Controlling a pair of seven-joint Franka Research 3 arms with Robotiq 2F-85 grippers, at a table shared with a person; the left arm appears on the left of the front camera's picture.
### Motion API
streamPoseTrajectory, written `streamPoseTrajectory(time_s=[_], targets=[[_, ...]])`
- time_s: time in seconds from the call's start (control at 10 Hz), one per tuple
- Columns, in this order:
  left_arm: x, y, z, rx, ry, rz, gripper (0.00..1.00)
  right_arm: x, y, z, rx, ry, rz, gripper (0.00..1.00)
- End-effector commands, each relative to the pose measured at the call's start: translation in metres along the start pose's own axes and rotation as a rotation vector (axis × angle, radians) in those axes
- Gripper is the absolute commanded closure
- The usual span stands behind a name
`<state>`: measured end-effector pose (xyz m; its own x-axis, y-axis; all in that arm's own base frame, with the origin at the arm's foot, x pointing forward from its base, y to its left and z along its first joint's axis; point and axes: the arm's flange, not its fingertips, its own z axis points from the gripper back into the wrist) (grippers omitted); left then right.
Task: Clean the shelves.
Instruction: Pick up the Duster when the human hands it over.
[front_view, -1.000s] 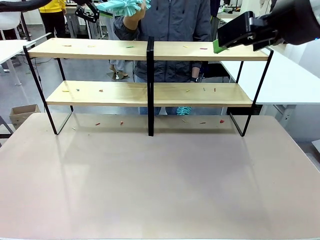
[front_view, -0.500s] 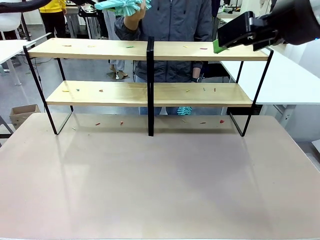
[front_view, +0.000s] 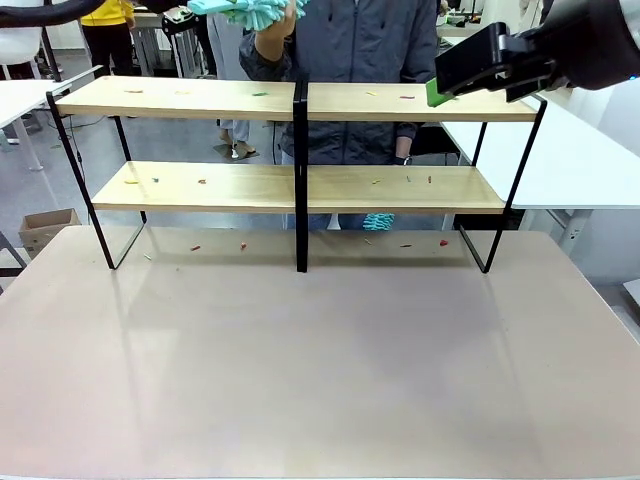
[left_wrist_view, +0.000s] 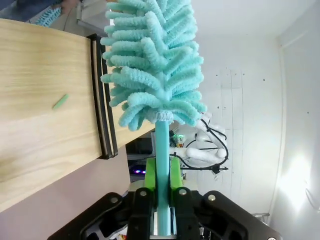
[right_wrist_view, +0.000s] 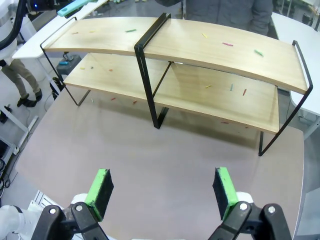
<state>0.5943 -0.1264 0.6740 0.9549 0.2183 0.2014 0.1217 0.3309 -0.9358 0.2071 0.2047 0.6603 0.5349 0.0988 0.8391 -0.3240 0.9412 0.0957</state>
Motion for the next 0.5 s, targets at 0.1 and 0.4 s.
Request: streamPoseTrajectory(time_s=[0.1,0.4], targets=[[-0.044,-0.011,0.058,0.063,0.102,-0.165,1.0,-0.001,-0.001,0.001,0.001,-0.003,-0.007,0.0],[-0.132,-0.008,0.197,0.276,-0.059,-0.372,1.0,-0.001,-0.001,0.001,0.001,-0.003,-0.007,0.0]])
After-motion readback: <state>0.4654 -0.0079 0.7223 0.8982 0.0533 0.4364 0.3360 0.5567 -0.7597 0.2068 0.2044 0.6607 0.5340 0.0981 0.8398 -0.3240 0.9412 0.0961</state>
